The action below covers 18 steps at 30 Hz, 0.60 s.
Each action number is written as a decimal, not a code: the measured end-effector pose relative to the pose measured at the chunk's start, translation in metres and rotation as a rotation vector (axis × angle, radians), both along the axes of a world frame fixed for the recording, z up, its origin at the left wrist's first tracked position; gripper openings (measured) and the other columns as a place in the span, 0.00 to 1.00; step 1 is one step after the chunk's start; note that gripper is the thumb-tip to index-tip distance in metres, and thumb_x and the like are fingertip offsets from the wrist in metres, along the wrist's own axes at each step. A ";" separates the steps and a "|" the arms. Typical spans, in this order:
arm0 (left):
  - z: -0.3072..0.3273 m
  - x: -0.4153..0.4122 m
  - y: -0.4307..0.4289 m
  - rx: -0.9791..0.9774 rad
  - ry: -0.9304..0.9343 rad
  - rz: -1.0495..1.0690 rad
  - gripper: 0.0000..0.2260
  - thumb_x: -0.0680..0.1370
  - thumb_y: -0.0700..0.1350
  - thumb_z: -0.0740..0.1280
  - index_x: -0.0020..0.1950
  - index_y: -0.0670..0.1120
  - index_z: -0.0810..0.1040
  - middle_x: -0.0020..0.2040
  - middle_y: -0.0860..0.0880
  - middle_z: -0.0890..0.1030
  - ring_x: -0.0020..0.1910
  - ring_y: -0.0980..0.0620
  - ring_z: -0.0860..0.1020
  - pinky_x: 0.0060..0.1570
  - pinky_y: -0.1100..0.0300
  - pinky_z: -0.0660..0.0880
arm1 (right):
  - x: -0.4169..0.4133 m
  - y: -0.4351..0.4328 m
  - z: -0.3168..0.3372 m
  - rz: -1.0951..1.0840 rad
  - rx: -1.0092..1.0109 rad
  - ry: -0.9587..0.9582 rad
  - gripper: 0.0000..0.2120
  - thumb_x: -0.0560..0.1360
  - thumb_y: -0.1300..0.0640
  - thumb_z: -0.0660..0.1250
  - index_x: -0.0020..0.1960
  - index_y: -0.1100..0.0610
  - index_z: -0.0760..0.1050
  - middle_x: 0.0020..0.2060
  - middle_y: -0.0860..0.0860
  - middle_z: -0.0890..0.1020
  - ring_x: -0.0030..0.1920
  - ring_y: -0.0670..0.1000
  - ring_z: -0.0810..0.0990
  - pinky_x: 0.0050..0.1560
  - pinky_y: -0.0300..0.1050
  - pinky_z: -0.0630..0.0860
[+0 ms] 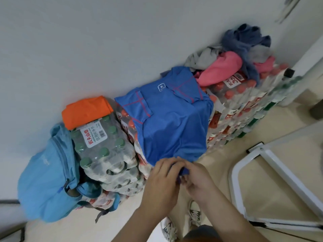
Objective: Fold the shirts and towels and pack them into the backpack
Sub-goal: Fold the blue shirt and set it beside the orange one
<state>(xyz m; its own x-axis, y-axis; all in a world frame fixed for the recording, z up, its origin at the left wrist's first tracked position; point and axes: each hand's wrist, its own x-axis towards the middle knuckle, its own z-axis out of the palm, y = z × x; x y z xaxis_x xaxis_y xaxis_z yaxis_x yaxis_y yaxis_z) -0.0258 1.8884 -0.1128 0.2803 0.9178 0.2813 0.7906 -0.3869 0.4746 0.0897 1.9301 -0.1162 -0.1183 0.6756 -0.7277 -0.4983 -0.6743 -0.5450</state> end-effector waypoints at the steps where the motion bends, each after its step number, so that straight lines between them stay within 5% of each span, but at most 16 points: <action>1: 0.000 -0.004 0.008 0.061 -0.006 -0.023 0.11 0.73 0.40 0.65 0.55 0.46 0.76 0.52 0.50 0.78 0.51 0.49 0.74 0.56 0.59 0.71 | 0.000 -0.001 0.004 0.008 -0.008 -0.021 0.03 0.74 0.61 0.68 0.45 0.59 0.74 0.29 0.51 0.77 0.26 0.44 0.75 0.27 0.36 0.67; 4: 0.001 -0.019 0.026 0.166 -0.013 -0.068 0.06 0.77 0.41 0.63 0.45 0.45 0.80 0.43 0.50 0.79 0.42 0.50 0.75 0.44 0.59 0.73 | 0.001 -0.001 0.010 -0.019 -0.052 0.022 0.05 0.75 0.61 0.67 0.42 0.55 0.73 0.29 0.49 0.76 0.23 0.42 0.73 0.29 0.36 0.66; 10: 0.035 -0.039 0.039 -0.113 -0.337 0.123 0.07 0.75 0.47 0.65 0.46 0.49 0.83 0.43 0.62 0.80 0.45 0.66 0.75 0.47 0.75 0.68 | 0.038 0.030 0.003 -0.277 -0.094 0.139 0.08 0.78 0.61 0.62 0.40 0.60 0.71 0.23 0.52 0.75 0.20 0.48 0.70 0.22 0.37 0.67; 13: 0.048 -0.045 0.048 -0.226 -0.509 0.231 0.08 0.77 0.43 0.67 0.41 0.55 0.80 0.41 0.61 0.81 0.42 0.63 0.77 0.42 0.71 0.70 | 0.066 0.049 -0.005 -0.454 0.011 0.199 0.08 0.78 0.64 0.61 0.42 0.55 0.68 0.25 0.52 0.74 0.23 0.47 0.71 0.24 0.37 0.66; 18: 0.068 -0.046 0.071 -0.372 -0.734 0.268 0.13 0.80 0.41 0.62 0.37 0.48 0.78 0.33 0.55 0.79 0.34 0.60 0.74 0.38 0.67 0.69 | 0.085 0.072 0.004 -0.330 0.228 -0.219 0.10 0.79 0.65 0.60 0.55 0.59 0.79 0.37 0.52 0.80 0.32 0.47 0.74 0.25 0.36 0.69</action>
<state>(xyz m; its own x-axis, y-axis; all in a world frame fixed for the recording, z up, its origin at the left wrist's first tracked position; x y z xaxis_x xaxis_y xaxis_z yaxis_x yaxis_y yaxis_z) -0.0715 1.9596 -0.0450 -0.0934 0.9953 -0.0253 0.2766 0.0503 0.9597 0.1744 2.0019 -0.1126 0.2702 0.7973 -0.5398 -0.5228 -0.3493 -0.7776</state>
